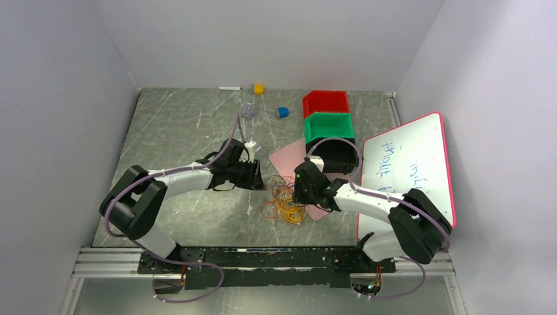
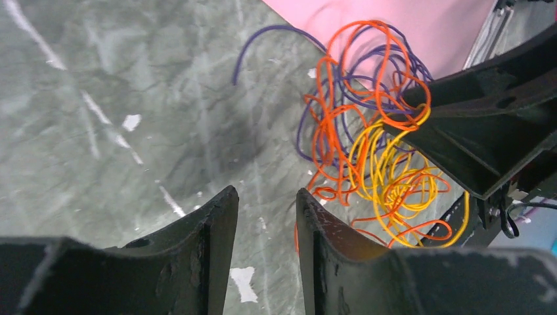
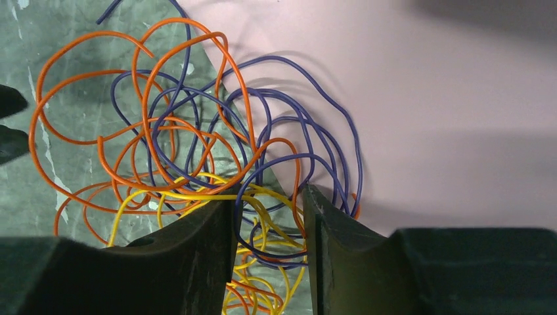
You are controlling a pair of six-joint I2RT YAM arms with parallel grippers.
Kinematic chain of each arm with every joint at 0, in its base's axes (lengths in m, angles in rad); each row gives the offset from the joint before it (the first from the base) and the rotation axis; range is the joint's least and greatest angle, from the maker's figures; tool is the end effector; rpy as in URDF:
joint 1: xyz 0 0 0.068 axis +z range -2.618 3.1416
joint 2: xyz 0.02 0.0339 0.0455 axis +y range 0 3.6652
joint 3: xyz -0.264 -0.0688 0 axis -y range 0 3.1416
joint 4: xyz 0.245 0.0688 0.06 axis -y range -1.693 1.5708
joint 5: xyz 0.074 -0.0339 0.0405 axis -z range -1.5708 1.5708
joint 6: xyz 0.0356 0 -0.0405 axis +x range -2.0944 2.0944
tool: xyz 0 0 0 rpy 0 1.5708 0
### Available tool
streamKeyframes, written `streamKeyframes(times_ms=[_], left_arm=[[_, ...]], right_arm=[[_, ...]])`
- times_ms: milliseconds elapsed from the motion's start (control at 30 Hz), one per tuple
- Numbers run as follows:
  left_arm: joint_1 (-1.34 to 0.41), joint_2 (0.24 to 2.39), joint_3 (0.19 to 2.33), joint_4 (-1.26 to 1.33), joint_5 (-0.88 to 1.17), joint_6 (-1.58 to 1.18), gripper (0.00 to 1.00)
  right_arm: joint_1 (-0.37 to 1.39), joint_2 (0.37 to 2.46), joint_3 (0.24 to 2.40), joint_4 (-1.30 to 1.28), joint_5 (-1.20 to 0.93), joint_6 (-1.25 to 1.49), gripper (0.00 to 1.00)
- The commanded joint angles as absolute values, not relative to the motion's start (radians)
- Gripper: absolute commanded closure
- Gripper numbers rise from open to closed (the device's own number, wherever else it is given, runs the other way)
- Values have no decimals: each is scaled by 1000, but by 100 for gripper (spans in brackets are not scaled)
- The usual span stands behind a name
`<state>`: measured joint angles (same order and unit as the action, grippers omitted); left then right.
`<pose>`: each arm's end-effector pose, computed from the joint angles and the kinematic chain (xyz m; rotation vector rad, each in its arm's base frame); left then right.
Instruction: Untangle the cables
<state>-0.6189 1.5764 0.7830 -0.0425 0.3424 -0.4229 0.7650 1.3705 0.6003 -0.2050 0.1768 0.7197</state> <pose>0.2441 -0.1885 0.1652 0.4156 2.5041 -0.8650 0.1820 0.1660 0.1544 0.0117 2.5640 0.3644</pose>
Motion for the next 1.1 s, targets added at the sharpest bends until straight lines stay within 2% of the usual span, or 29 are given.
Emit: streamKeyframes(times_ms=[0,400,633,767,933,1067], left_arm=[[-652,1594,801,58,405,-429,57],[-681,1496,692,53,445,-415,56],[-743,1426,631,57,424,-453,46],[-762,1417,615,67,376,-459,36],[-780,1438,615,67,350,-450,35],[-795,1455,601,69,332,-444,38]], right_arm=[[761,1390,565,-179,185,752,58],[761,1385,572,-189,184,737,59],[762,1394,577,-180,172,730,59],[761,1394,575,-179,171,729,59],[761,1398,578,-179,168,723,59],[761,1400,581,-181,166,718,59]])
